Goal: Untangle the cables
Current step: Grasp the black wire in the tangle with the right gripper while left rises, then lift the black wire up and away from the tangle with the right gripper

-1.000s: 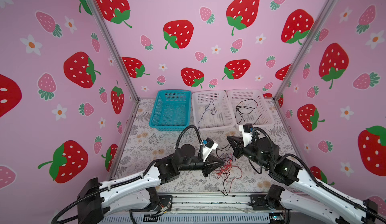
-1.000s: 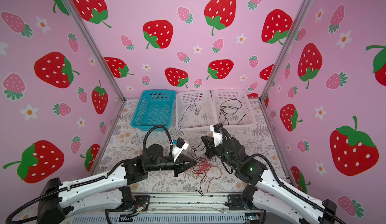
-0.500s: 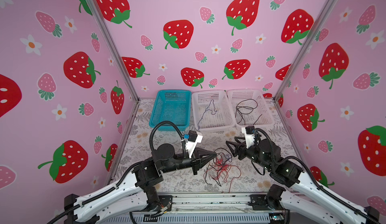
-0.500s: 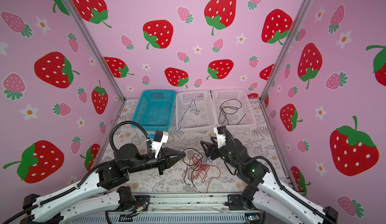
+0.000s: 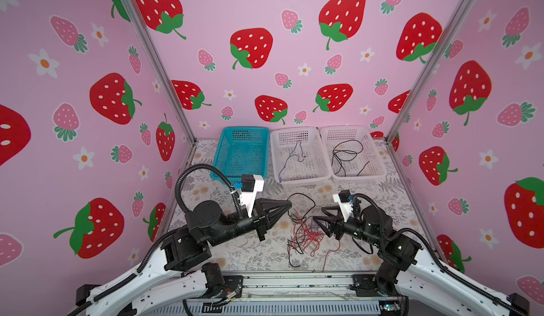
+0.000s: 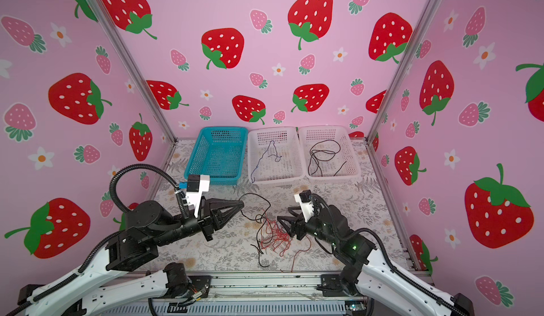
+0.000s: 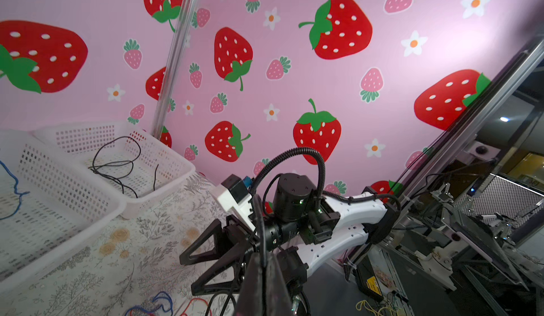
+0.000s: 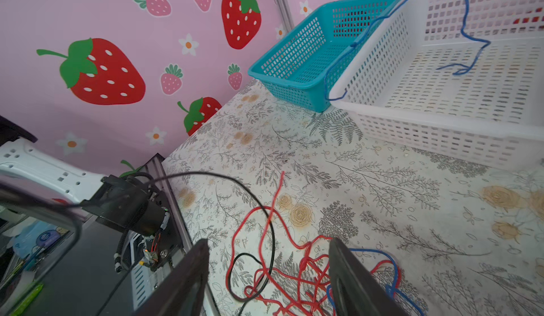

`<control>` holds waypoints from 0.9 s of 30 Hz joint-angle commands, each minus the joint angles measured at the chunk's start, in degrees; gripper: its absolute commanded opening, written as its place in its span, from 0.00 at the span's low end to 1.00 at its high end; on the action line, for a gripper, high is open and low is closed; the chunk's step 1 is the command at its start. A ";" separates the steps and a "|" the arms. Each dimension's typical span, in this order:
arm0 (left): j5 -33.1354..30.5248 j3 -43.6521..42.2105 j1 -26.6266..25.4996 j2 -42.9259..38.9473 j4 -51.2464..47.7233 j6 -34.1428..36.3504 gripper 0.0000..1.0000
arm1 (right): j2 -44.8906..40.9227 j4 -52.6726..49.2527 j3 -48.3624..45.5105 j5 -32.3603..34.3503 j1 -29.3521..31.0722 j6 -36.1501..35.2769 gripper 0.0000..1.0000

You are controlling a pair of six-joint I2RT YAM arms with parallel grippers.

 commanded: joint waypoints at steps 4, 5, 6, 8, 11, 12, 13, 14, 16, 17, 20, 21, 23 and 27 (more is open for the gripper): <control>-5.87 5.70 -0.12 3.34 -2.51 0.16 0.00 | -3.38 10.88 2.08 -6.30 -0.32 -3.89 0.70; -5.86 5.75 -0.06 3.84 -2.17 -0.16 0.00 | -3.03 12.46 2.34 -7.24 -0.33 -3.88 0.71; -5.92 5.93 -0.11 4.28 -1.98 -0.39 0.00 | -2.44 14.17 2.62 -8.18 -0.32 -3.81 0.71; -5.54 6.50 -0.06 4.96 -1.89 -0.52 0.00 | -1.21 17.48 2.75 -9.43 -0.24 -3.41 0.72; -4.84 7.39 -0.06 5.88 -1.98 -0.57 0.00 | 1.02 22.25 2.92 -8.98 -0.18 -2.66 0.75; -4.62 7.64 -0.09 6.16 -1.82 -0.58 0.00 | 2.01 23.09 3.42 -9.29 -0.08 -2.96 0.75; -4.61 7.82 -0.08 6.28 -1.73 -0.56 0.00 | 2.87 23.64 3.91 -9.61 0.04 -3.13 0.75; -4.52 7.92 -0.12 6.45 -1.76 -0.56 0.00 | 3.87 24.57 4.37 -10.13 0.26 -3.39 0.75; -4.52 8.02 -0.06 6.64 -1.62 -0.47 0.00 | 5.62 26.68 4.95 -11.17 1.04 -3.53 0.76; -4.48 8.02 -0.07 6.64 -1.50 -0.55 0.00 | 6.65 26.97 5.27 -10.72 1.79 -3.89 0.76; -4.35 7.93 -0.06 6.73 -1.16 -0.52 0.00 | 9.29 26.97 6.15 -8.48 3.46 -5.51 0.75; -4.18 7.75 -0.06 6.73 -0.88 -0.51 0.00 | 10.15 27.34 6.26 -8.03 3.81 -5.85 0.74; -4.09 7.35 -0.12 6.71 -0.38 -0.55 0.00 | 11.90 28.01 6.76 -7.85 4.52 -6.29 0.71; -3.90 6.61 -0.06 6.60 -0.04 -0.65 0.00 | 14.03 28.29 8.12 -6.78 5.66 -7.20 0.54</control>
